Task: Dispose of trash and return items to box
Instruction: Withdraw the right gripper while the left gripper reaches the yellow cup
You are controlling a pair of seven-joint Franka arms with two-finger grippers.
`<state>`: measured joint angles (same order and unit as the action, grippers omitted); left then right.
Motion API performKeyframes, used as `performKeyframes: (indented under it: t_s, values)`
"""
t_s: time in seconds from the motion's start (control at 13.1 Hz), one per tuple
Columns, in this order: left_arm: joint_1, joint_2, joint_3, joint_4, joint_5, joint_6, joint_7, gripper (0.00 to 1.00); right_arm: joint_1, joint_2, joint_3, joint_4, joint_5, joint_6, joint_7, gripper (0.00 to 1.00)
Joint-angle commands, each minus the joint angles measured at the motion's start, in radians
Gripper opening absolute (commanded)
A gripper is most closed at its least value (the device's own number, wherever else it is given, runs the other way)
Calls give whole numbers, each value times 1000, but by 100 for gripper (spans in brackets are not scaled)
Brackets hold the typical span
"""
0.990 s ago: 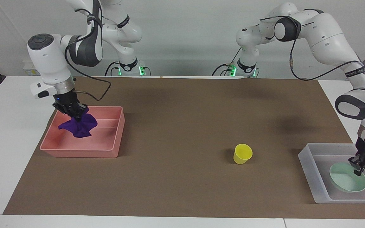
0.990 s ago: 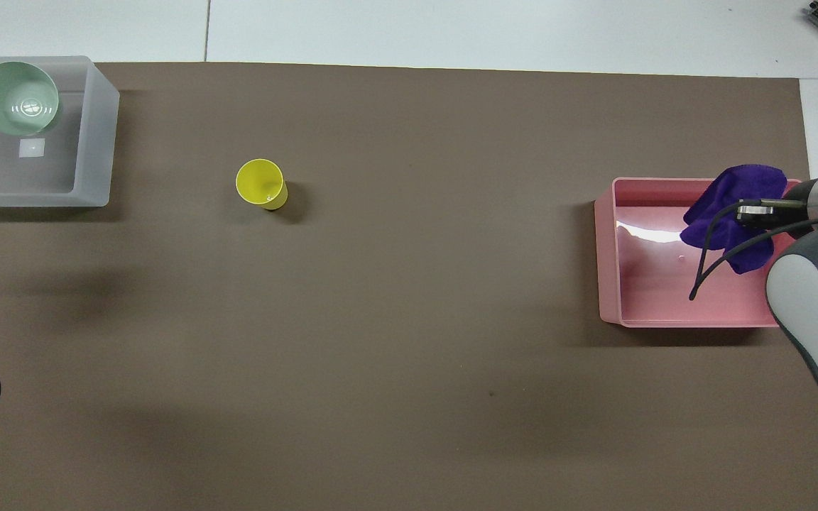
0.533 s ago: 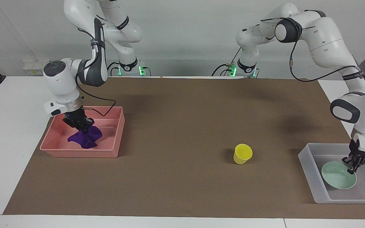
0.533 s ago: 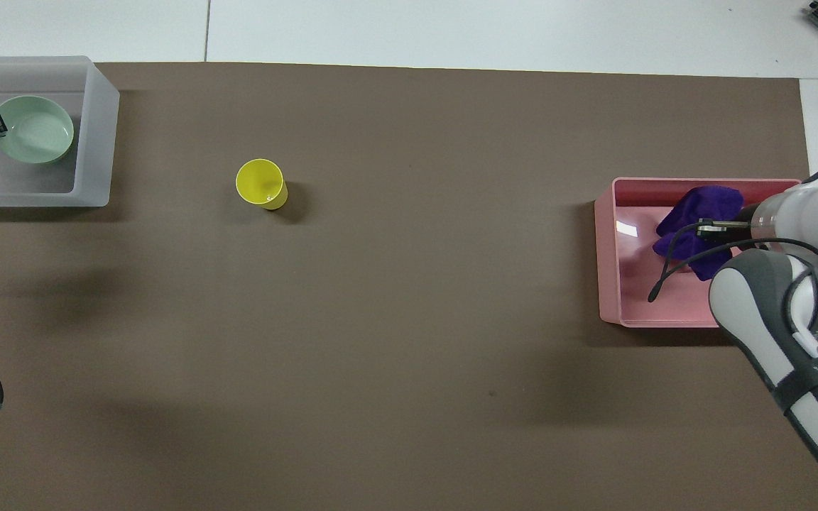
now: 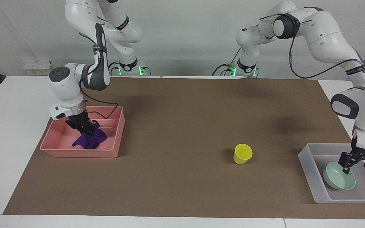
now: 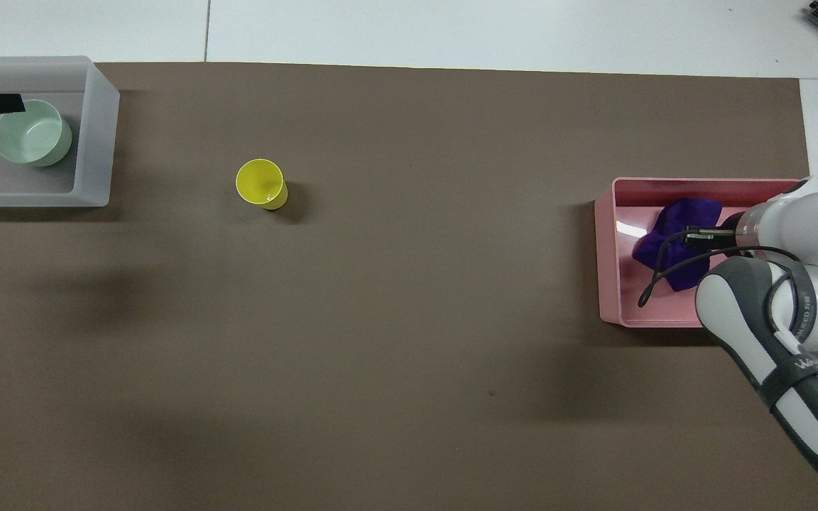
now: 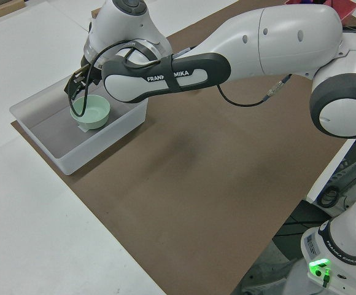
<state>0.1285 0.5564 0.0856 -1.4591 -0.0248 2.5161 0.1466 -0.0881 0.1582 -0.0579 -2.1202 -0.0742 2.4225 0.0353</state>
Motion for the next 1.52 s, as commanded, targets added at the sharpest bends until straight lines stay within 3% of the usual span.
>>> performKeyframes:
  t_s: [0.0,0.3,0.61,0.91,1.29,1.45]
  values:
    - [-79,-99,11,-21,16,-121,2,100,2,-22,16,26,2,-14,-8,100]
    - [-196,-194,8,-46,12,-313,1,100,31,-83,40,149,2,-227,0,100]
    - [-291,-205,5,-43,-1,-469,-2,100,44,-175,40,256,-3,-465,35,100]
    - [-362,-236,0,-148,-14,-419,-33,100,30,-239,36,339,-3,-612,34,100]
    - [-449,-227,0,-244,-14,-313,-176,100,34,-224,33,512,14,-847,46,100]
    - [-464,-202,0,-250,-15,-274,-194,100,48,-233,41,497,77,-859,115,100]
